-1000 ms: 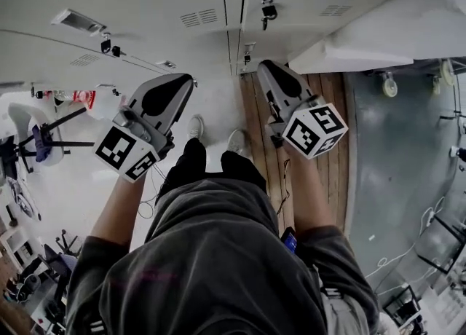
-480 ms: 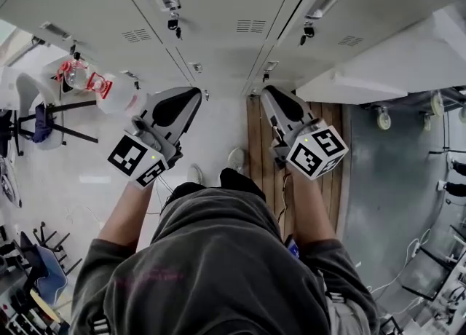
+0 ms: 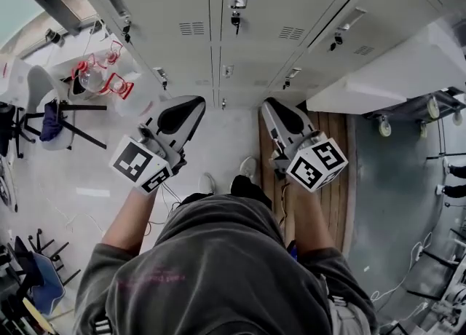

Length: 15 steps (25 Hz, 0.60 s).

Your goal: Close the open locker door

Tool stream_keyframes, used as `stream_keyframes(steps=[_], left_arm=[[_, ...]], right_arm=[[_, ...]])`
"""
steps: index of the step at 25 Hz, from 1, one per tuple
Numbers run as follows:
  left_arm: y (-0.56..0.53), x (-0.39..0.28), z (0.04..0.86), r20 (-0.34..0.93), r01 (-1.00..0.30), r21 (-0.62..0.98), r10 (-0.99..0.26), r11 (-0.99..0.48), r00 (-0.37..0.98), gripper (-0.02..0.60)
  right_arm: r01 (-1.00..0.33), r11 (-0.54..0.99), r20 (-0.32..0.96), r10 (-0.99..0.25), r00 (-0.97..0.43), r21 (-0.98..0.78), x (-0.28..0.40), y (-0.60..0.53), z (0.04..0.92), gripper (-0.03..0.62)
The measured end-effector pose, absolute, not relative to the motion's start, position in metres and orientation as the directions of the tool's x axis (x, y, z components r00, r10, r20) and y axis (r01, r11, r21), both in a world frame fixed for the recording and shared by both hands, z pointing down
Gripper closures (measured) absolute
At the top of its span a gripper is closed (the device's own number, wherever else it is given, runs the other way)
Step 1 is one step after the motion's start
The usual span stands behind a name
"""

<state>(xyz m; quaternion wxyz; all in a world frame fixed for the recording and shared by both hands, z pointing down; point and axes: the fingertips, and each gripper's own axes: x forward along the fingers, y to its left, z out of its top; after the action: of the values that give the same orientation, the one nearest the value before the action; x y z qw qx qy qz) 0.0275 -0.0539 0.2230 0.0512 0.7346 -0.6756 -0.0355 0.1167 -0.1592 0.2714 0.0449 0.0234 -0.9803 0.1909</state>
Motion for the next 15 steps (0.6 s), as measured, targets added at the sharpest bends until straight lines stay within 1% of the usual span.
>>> stream_keyframes(steps=[3,5,9,15], left_arm=[[-0.004,-0.004,0.218,0.004,-0.990,0.120,-0.997,-0.078,0.079,0.568],[0.014,-0.014,0.214,-0.007,-0.990,0.118,-0.997,-0.073,0.073,0.568],[0.036,-0.018,0.206,-0.018,-0.991,0.121,-0.998,-0.059,0.057,0.568],[0.048,-0.006,0.197,-0.033,-0.993,0.114,-0.999,-0.037,0.034,0.568]], right_arm=[[-0.057,0.932,0.088,-0.027,-0.996,-0.359,0.088,-0.111,0.263,0.558],[-0.053,0.933,0.083,-0.026,-0.996,-0.355,0.082,-0.094,0.257,0.559],[-0.038,0.939,0.076,-0.013,-0.997,-0.343,0.086,-0.070,0.244,0.560],[-0.004,0.949,0.061,0.016,-0.998,-0.316,0.097,-0.057,0.231,0.562]])
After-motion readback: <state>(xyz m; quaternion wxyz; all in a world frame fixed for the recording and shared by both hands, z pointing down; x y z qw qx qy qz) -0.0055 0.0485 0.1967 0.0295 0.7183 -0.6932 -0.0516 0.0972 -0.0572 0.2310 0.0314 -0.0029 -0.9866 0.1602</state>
